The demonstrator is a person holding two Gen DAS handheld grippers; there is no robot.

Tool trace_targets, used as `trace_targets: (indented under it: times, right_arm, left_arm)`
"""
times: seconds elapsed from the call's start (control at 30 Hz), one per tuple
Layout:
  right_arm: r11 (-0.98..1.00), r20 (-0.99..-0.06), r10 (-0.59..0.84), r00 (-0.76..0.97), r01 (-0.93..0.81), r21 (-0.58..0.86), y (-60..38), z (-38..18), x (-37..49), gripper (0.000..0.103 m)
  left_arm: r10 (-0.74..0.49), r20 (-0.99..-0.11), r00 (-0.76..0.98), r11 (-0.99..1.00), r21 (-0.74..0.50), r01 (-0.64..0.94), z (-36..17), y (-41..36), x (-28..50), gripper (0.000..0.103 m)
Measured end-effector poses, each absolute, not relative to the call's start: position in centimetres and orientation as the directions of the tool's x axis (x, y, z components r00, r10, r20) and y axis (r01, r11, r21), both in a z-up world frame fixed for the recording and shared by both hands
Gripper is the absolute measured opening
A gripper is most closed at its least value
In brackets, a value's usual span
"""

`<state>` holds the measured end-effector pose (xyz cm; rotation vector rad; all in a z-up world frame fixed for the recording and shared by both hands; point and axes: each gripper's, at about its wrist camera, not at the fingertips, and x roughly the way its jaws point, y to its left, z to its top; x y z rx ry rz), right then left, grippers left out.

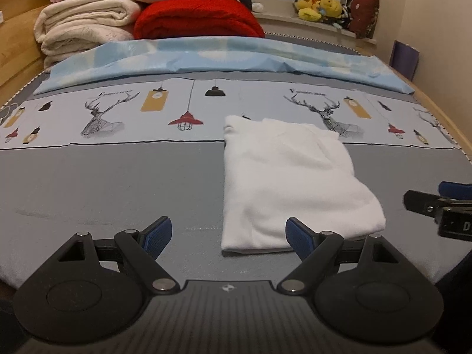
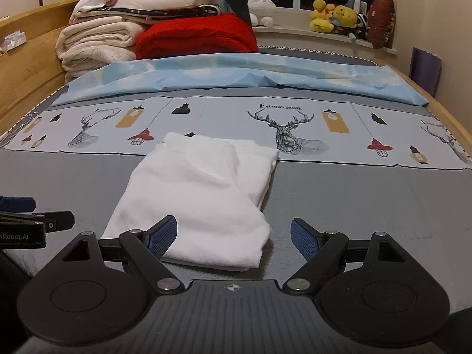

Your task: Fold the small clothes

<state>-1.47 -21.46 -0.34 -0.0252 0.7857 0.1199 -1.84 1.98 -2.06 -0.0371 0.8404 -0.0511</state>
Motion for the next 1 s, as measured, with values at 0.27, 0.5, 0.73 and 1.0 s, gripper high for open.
trace_targets:
  times: [0.27, 0.5, 0.73, 1.0]
  right_arm:
    - [0.991, -0.712, 0.111, 0.694, -0.134, 0.024, -21.22, -0.32, -1.56, 0.085]
    - [0.989, -0.715, 0.120, 0.689, -0.145, 0.026, -21.07, -0.30, -1.66, 0.085]
    - [0.989, -0.718, 0.123, 0.685, -0.148, 0.029, -21.17, -0.33, -1.67, 0.085]
    - [0.988, -0.723, 0.125, 0.679, -0.154, 0.026, -20.92, -0.51, -1.65, 0.085]
  left_arm:
    - [-0.064, -0.746, 0.663, 0.998, -0.066, 0.022, -2.06, 2.11, -1.64, 0.088]
    - [-0.091, -0.755, 0.650, 0.995, -0.093, 0.032, -2.31, 2.15, -1.44, 0.088]
    - [-0.098, -0.756, 0.647, 0.994, -0.103, 0.029, -2.52, 2.33, -1.35, 0.088]
    - [-0.098, -0.759, 0.643, 0.994, -0.100, 0.034, -2.61, 2.18, -1.31, 0.088]
